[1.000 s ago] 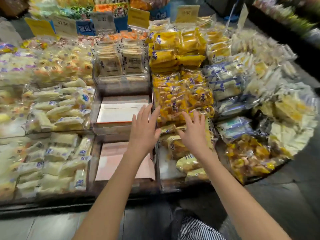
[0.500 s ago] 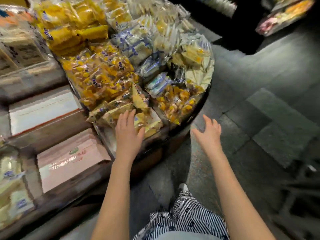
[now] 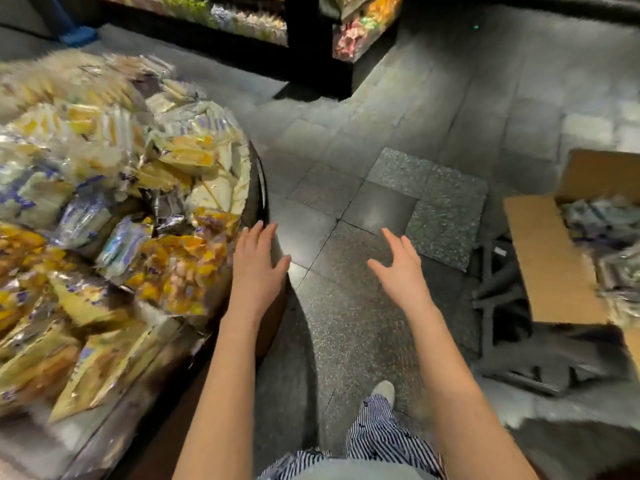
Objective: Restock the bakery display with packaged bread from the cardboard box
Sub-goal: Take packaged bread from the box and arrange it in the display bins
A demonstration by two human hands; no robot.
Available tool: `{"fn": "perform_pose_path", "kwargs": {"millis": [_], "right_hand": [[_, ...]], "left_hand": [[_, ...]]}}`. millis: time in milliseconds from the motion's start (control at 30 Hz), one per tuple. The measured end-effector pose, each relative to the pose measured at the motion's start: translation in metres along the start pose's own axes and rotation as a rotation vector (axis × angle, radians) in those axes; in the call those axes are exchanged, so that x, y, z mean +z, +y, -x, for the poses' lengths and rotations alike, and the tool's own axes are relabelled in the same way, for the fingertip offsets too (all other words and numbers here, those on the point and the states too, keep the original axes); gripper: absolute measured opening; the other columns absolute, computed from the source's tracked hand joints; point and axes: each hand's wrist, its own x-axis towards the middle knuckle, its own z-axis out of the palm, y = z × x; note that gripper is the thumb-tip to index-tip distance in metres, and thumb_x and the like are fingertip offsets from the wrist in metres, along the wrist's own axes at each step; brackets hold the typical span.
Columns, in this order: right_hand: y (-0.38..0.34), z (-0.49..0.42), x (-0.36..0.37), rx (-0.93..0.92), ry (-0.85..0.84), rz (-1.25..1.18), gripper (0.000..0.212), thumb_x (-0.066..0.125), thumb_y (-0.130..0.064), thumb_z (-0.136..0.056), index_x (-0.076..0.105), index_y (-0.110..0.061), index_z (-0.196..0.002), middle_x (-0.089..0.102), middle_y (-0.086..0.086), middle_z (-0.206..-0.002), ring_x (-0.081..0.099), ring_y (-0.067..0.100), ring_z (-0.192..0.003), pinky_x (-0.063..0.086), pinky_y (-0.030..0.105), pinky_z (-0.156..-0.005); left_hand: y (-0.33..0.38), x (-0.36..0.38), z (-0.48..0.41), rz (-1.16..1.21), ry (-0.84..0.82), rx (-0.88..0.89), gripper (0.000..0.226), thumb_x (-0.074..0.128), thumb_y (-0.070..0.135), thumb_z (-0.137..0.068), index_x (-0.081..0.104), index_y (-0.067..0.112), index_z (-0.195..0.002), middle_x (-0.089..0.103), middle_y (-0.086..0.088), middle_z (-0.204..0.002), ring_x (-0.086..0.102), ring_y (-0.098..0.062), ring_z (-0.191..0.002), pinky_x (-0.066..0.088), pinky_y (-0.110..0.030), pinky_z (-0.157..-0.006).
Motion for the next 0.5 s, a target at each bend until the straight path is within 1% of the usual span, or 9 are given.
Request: {"fn": "perform_pose_path", "kwargs": {"millis": [133, 267, 400, 500], "right_hand": [[0.051, -0.050, -0.083, 0.096, 0.113, -0.019, 0.069, 0.061, -0.026, -0.095, 0.024, -0.027, -0.155, 0.010, 0.015, -0.163, 0.008, 0.030, -0.150, 0.015, 0.041, -0.119], [0.108, -0.086, -0.163, 0.193, 0.223, -0.041, 0.069, 0.059, -0.030, -0.097, 0.022, -0.027, -0.155, 0.010, 0.013, -0.163, 0.008, 0.030, -0.150, 0.019, 0.047, -0.120], [0.162, -0.097, -0.232, 0.321, 0.341, -0.116, 0.066, 0.056, -0.028, -0.099, 0.022, -0.025, -0.155, 0.011, 0.010, -0.163, 0.008, 0.029, -0.150, 0.021, 0.045, -0.117], [0.206, -0.097, -0.269, 0.416, 0.438, -0.180, 0.066, 0.057, -0.026, -0.099, 0.022, -0.024, -0.155, 0.012, 0.009, -0.163, 0.010, 0.027, -0.150, 0.022, 0.044, -0.117]], "left_hand": [[0.093, 0.066, -0.060, -0.006, -0.100, 0.153, 0.064, 0.062, 0.025, -0.096, 0.032, 0.013, -0.152, 0.026, -0.013, -0.160, 0.013, -0.031, -0.150, 0.008, -0.038, -0.121], [0.187, 0.138, -0.106, -0.010, -0.222, 0.282, 0.065, 0.062, 0.024, -0.095, 0.032, 0.016, -0.152, 0.026, -0.012, -0.160, 0.014, -0.031, -0.149, 0.010, -0.038, -0.121], [0.276, 0.203, -0.135, 0.002, -0.364, 0.444, 0.065, 0.064, 0.023, -0.094, 0.034, 0.015, -0.151, 0.029, -0.012, -0.159, 0.018, -0.031, -0.149, 0.016, -0.042, -0.120], [0.338, 0.247, -0.147, 0.002, -0.464, 0.561, 0.064, 0.060, 0.025, -0.097, 0.031, 0.019, -0.153, 0.026, -0.008, -0.160, 0.016, -0.027, -0.149, 0.017, -0.043, -0.121]]}}
